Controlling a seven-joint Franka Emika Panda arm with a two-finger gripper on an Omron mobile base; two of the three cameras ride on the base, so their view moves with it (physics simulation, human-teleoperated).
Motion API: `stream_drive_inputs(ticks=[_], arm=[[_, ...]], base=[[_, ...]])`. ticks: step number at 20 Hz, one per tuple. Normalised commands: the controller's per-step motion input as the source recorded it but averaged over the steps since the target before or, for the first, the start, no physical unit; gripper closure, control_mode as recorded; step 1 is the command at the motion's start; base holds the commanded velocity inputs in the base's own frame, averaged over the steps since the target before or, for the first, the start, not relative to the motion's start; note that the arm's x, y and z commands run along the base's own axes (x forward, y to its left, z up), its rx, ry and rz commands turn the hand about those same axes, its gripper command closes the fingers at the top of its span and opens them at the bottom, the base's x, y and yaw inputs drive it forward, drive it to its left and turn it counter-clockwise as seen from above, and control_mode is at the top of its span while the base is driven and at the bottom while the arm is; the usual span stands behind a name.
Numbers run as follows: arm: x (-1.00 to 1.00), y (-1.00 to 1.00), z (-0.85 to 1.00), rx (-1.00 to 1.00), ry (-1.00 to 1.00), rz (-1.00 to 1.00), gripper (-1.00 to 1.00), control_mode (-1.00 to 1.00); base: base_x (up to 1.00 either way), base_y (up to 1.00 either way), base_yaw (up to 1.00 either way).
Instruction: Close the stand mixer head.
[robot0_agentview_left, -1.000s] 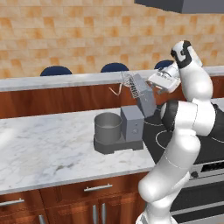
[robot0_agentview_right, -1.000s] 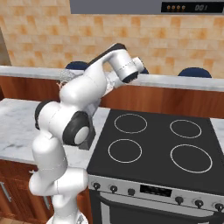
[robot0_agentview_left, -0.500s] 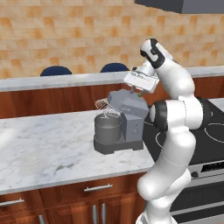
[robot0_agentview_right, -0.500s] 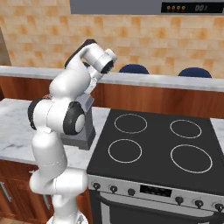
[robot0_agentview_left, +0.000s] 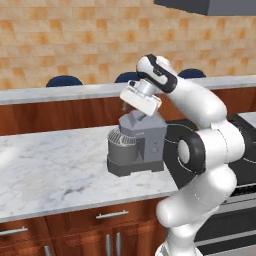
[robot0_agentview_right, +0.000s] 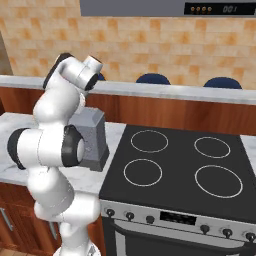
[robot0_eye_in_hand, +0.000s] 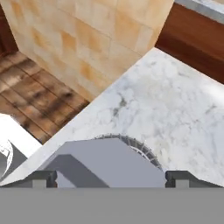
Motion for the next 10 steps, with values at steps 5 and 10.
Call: stream_drive_inputs(ticks=[5,10], arm=[[-0.7,0.23,0.01,-0.16,-0.37,-0.03,-1.0,-1.0],[-0.11,0.0,0.0,-0.01,-0.07,-0.01,-1.0,-1.0]], base=[[0.0,0.0,0.0],[0.0,0.0,0.0]])
